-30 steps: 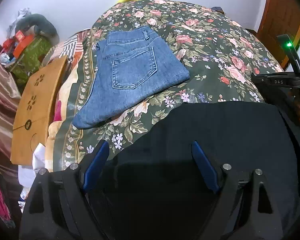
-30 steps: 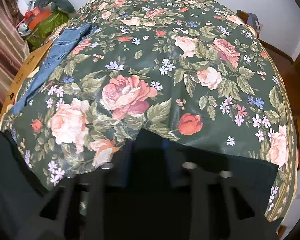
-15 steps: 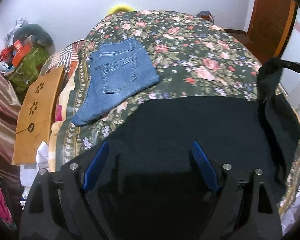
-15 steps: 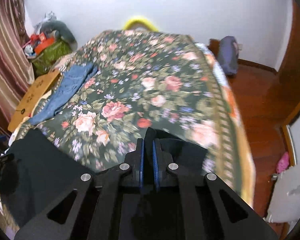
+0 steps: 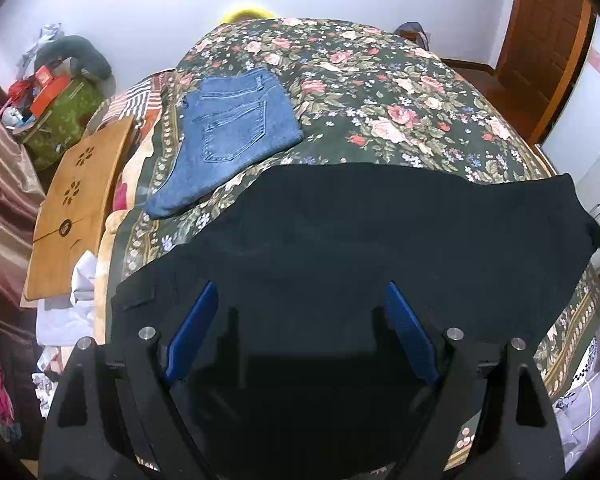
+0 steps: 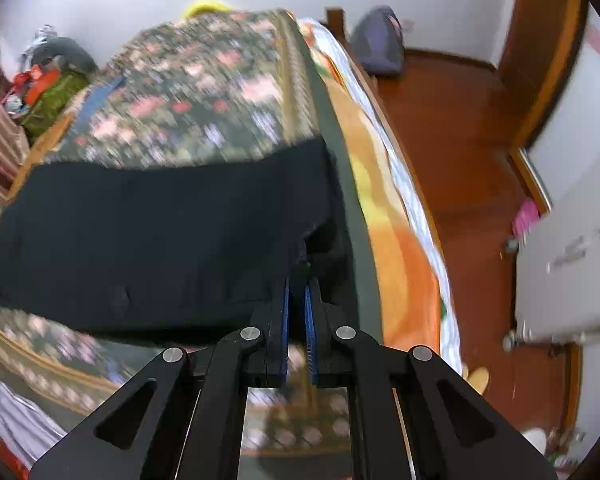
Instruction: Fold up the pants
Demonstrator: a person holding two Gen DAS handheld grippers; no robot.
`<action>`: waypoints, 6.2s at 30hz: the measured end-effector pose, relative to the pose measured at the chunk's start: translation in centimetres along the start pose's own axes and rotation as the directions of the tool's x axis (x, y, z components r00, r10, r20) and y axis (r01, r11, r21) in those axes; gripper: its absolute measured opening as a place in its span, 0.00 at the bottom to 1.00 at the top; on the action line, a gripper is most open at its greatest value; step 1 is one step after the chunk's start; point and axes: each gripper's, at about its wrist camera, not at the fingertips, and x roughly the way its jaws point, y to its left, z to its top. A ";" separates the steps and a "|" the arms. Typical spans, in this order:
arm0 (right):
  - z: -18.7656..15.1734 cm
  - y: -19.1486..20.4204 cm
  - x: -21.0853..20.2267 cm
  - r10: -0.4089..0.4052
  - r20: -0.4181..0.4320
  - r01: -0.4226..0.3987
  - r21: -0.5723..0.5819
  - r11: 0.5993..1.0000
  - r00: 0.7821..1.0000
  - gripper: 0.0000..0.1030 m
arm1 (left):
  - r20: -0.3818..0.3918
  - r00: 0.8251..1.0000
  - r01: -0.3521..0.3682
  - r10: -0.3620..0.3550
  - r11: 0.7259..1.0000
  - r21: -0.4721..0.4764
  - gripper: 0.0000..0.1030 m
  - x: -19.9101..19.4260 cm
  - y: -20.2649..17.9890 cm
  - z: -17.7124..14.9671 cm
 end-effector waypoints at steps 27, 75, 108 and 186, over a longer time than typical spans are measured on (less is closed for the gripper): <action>12.7 33.7 4.0 0.425 0.021 -0.352 -0.525 0.775 0.905 0.49 | -0.100 0.985 -0.156 0.140 0.971 -0.181 0.84 7.3 19.4 -3.9; -0.6 31.3 1.9 0.319 -0.168 -0.361 -0.462 0.810 0.933 0.43 | -0.071 0.996 0.049 -0.055 0.996 -0.074 0.51 2.6 11.8 -10.7; 5.1 -0.4 3.3 -0.029 0.164 0.016 0.082 0.997 0.986 0.43 | -0.058 0.998 -0.009 0.003 0.995 -0.101 0.68 2.9 3.0 -5.4; -4.8 -2.2 1.7 0.051 0.274 -0.188 0.500 0.845 0.960 0.31 | -0.096 0.963 0.266 -0.251 0.944 0.198 0.80 5.2 -14.8 -0.1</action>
